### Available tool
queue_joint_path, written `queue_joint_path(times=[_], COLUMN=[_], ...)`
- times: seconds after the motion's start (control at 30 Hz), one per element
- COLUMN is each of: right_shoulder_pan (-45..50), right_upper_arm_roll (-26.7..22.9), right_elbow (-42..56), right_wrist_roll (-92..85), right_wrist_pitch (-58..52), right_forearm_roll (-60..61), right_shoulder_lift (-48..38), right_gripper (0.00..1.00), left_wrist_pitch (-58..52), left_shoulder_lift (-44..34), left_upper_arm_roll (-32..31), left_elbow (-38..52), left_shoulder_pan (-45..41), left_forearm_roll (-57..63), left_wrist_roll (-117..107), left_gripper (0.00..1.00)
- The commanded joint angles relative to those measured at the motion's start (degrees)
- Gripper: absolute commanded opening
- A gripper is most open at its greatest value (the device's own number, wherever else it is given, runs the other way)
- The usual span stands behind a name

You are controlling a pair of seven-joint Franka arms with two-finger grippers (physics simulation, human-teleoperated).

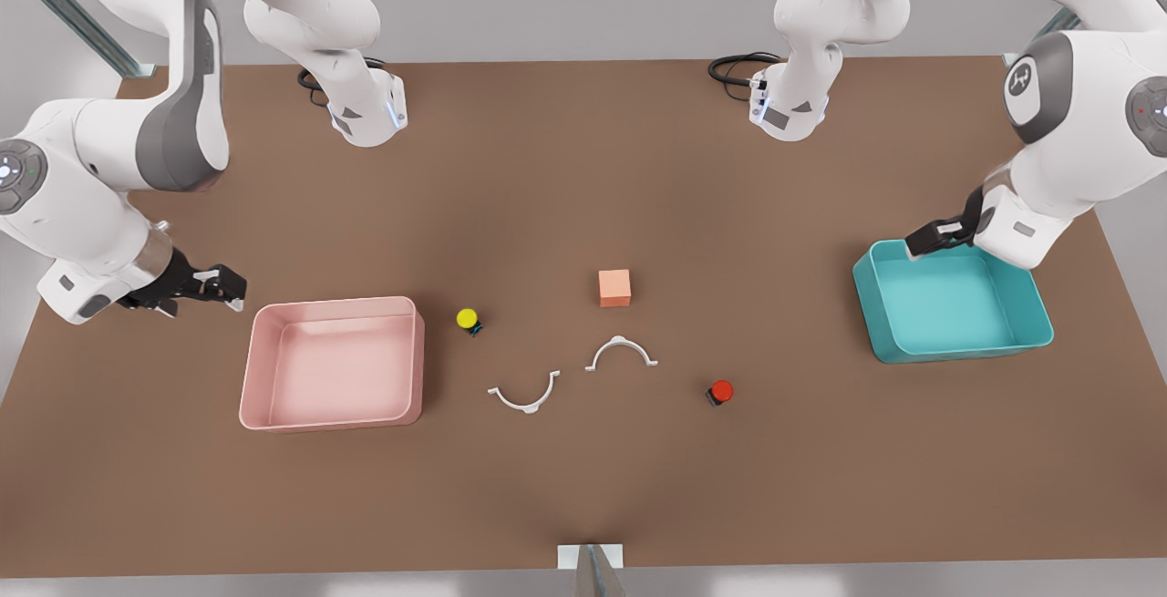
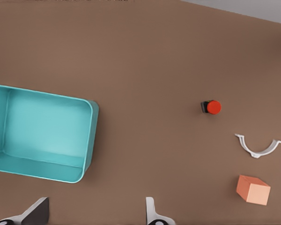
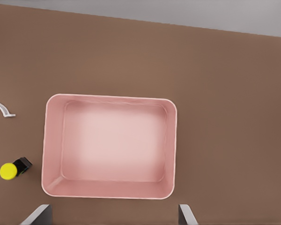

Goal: Place the red button in the blue storage box with the left arm, and place the yellow button in the pink storage box with the right arm

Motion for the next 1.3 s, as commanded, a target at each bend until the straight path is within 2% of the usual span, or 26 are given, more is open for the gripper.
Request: queue_joint_path(times=[0.0,0.07,0.1,0.23,0.33,0.37,0.47,0.53,0.6,0.73,1.0,1.13,1.27], right_shoulder_pan=[0.1,0.6,0.8,0.8,1.6,4.2,6.0,9.7,10.8,13.3,12.9,12.7,12.5], right_upper_arm_roll=[0.0,0.4,2.2,10.3,15.9,16.4,16.4,16.3,16.4,16.2,16.4,16.9,16.7], right_elbow=[0.0,0.0,-0.6,-13.8,-21.1,-22.0,-21.6,-19.8,-20.0,-20.2,-26.5,-27.0,-27.5], right_wrist_roll=[-0.9,-1.1,-2.3,-2.2,15.3,22.1,25.0,34.4,36.1,40.3,39.8,39.7,39.6], right_wrist_pitch=[-0.1,0.5,2.6,18.3,22.9,22.8,29.4,30.4,32.7,34.7,38.3,38.5,39.7], right_forearm_roll=[0.0,-0.3,-0.2,-0.2,-0.7,-0.8,-0.9,-8.6,-8.6,-8.7,-8.6,-8.6,-8.7], right_shoulder_lift=[0.0,0.2,1.5,2.2,2.9,3.6,10.0,12.9,15.8,18.3,20.0,20.2,21.9], right_gripper=[1.00,1.00,1.00,1.00,1.00,1.00,1.00,1.00,1.00,1.00,1.00,1.00,1.00], left_wrist_pitch=[0.9,2.2,4.3,19.7,24.7,24.8,30.7,36.6,40.6,41.7,43.5,43.5,43.4], left_shoulder_lift=[0.4,4.2,6.2,15.0,20.4,22.6,26.5,30.4,32.7,37.5,40.5,42.3,42.6], left_upper_arm_roll=[0.0,0.0,0.0,0.0,-0.2,-0.2,-0.2,-0.3,-0.3,-0.3,-0.3,-0.2,-0.2], left_elbow=[0.0,0.5,0.5,0.4,0.5,1.8,1.8,1.8,2.1,5.7,5.3,5.2,4.7], left_shoulder_pan=[-0.1,-2.6,-4.8,-11.4,-12.6,-12.6,-13.6,-15.5,-16.4,-16.8,-16.3,-16.2,-16.3], left_forearm_roll=[0.3,0.2,0.1,-3.5,-4.6,-4.6,-4.8,-6.2,-6.2,-6.2,-7.0,-7.1,-6.9], left_wrist_roll=[13.3,12.7,10.8,-11.7,-15.9,-15.9,-17.2,-21.1,-24.4,-25.0,-25.2,-25.2,-25.5], left_gripper=[1.00,1.00,1.00,1.00,1.00,1.00,1.00,1.00,1.00,1.00,1.00,0.92,0.75])
